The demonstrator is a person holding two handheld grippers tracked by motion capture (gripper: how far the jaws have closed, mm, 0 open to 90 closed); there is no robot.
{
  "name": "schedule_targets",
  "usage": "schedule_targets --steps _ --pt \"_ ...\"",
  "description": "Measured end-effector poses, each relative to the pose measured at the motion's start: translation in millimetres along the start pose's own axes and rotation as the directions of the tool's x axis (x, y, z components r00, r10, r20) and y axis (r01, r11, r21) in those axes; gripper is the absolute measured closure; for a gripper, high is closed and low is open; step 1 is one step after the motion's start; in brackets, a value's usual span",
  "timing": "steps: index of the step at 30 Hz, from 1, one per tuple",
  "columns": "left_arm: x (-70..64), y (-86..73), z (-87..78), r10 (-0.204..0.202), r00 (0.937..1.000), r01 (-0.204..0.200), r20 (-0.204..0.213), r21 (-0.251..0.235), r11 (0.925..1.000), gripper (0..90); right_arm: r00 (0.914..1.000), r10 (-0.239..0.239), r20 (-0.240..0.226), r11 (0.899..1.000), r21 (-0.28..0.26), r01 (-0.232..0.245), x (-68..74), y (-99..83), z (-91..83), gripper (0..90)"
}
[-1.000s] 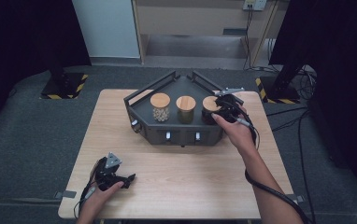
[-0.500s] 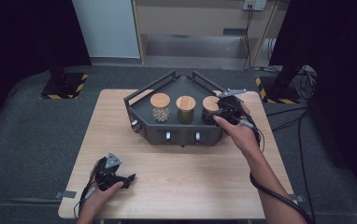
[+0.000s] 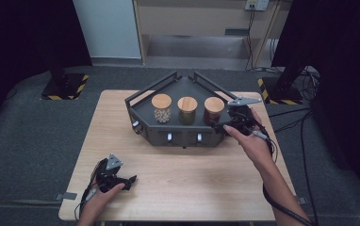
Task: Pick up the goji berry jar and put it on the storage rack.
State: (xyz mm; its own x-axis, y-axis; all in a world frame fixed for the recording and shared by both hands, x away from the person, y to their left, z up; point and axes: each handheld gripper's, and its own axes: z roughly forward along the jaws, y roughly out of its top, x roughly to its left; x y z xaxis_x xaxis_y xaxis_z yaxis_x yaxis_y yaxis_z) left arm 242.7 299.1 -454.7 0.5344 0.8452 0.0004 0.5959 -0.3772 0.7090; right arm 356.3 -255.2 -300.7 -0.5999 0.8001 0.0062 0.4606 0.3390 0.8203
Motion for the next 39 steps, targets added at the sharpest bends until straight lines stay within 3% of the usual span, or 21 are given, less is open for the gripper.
schedule_targets --steps 19,32,39 --pt "0.0 0.0 0.0 0.0 1.0 0.0 0.0 0.0 1.0 0.5 0.9999 0.004 -0.013 1.0 -0.021 -0.004 13.1 -39.2 -17.7 4.0" --pt "-0.1 -0.3 0.1 0.0 1.0 0.0 0.0 -0.002 1.0 0.4 0.9996 0.01 -0.028 1.0 -0.004 -0.01 24.3 -73.6 -14.3 4.0" --pt "-0.6 -0.1 0.0 0.0 1.0 0.0 -0.003 0.0 1.0 0.5 0.9993 0.007 -0.037 0.999 0.054 -0.005 34.3 -101.6 -0.2 4.0"
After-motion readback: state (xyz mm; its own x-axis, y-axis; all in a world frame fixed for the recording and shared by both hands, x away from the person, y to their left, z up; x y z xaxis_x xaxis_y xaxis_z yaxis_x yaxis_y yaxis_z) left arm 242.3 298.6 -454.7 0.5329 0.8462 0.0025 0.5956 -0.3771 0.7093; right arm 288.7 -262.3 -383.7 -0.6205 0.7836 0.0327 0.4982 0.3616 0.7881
